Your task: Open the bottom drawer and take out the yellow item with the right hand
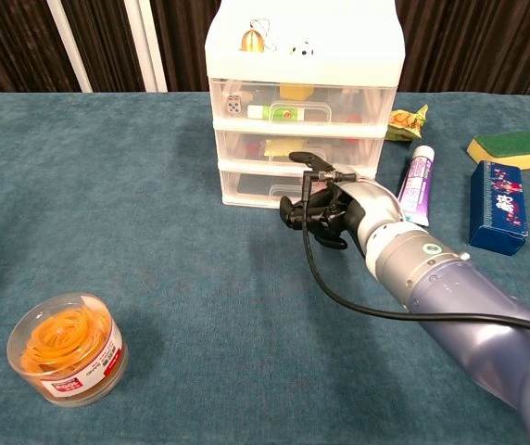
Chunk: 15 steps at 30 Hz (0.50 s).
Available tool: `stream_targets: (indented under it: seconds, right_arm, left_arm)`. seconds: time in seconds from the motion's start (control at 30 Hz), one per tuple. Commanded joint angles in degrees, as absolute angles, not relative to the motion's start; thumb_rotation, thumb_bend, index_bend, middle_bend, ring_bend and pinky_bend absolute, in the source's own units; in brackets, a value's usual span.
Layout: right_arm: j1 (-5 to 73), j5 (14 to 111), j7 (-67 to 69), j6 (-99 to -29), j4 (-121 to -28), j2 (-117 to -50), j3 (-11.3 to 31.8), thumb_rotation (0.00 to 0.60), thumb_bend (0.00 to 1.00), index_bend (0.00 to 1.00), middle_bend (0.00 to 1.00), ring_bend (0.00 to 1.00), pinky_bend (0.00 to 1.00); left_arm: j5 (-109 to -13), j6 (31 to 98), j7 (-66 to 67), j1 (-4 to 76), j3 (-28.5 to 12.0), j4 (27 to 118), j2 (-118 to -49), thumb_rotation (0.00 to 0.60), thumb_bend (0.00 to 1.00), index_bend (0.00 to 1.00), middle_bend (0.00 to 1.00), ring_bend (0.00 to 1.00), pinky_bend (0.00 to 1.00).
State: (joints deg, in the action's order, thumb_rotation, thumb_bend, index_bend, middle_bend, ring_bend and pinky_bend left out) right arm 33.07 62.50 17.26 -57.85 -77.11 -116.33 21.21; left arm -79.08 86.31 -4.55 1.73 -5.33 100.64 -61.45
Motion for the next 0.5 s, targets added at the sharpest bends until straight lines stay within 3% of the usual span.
stream_targets:
  seconds: [0.03, 0.5]
  right_arm:
    - [33.28, 62.71, 17.75, -57.44, -76.65, -116.31, 21.47, 0.6, 0.64, 0.0, 0.92, 1.0, 1.0]
    - [33.84, 61.84, 18.46, -55.16, -76.43, -116.43, 21.27, 0.6, 0.64, 0.0, 0.92, 1.0, 1.0]
  left_arm:
    - [-79.16, 86.29, -4.44, 1.76, -5.3, 100.6, -61.47, 0.6, 0.4, 0.07, 0.0, 0.0, 0.0]
    - [-79.3, 86.33, -3.91, 1.74, -5.18, 100.61, -61.58, 0.6, 0.4, 0.07, 0.0, 0.0, 0.0]
